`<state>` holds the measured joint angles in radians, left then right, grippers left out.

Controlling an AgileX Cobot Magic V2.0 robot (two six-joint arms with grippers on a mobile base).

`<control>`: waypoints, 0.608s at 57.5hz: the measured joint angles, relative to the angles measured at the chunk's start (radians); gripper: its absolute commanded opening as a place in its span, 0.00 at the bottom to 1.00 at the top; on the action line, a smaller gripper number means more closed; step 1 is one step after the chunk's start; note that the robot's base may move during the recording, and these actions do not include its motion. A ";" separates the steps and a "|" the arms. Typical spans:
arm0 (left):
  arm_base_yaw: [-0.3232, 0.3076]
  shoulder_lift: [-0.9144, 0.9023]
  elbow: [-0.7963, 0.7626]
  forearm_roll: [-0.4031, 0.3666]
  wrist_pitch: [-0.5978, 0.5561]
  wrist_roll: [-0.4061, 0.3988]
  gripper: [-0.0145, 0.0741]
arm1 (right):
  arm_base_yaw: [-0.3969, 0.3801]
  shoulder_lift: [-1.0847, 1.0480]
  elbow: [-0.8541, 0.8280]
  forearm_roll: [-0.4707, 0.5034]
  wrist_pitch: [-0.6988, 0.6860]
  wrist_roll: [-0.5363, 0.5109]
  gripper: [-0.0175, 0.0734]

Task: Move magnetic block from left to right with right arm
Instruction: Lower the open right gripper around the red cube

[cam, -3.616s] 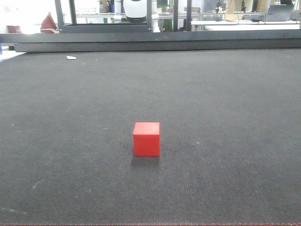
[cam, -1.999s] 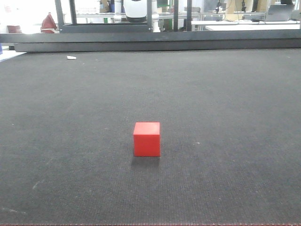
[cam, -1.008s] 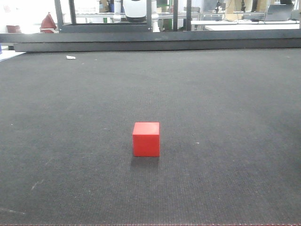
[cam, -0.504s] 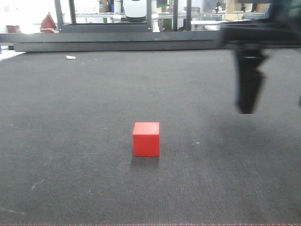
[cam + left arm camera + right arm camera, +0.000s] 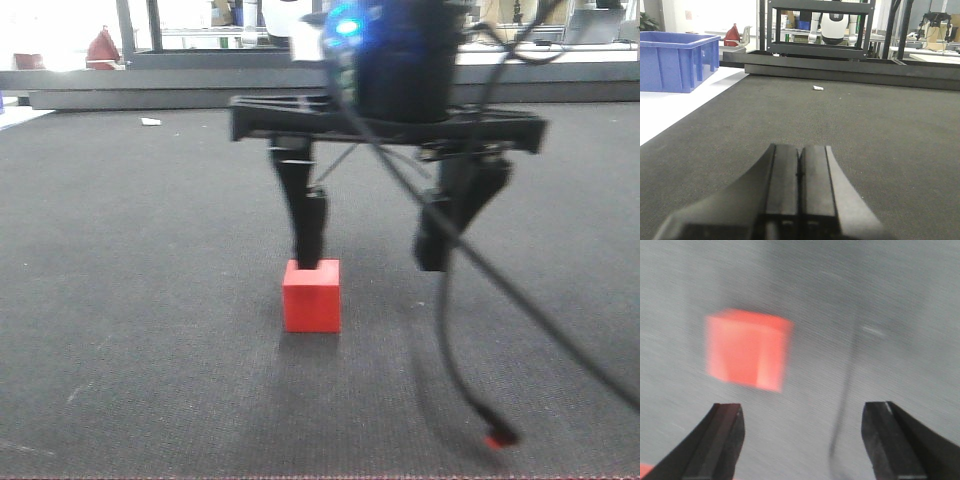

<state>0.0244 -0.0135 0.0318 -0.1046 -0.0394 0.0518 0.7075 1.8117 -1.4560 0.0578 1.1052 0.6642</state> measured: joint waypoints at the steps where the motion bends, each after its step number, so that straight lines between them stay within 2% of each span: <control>1: 0.000 0.000 0.000 0.000 0.000 0.000 0.02 | 0.002 0.007 -0.007 0.000 0.001 0.005 0.84; 13: 0.000 0.000 0.000 0.000 0.000 0.000 0.02 | 0.016 0.082 -0.094 0.000 0.007 0.046 0.84; 35: 0.000 0.000 0.000 0.000 0.000 0.000 0.02 | 0.024 0.163 -0.104 0.000 -0.002 0.108 0.84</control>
<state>0.0244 -0.0135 0.0318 -0.1046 -0.0394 0.0518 0.7314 1.9750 -1.5604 0.0582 1.1033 0.7726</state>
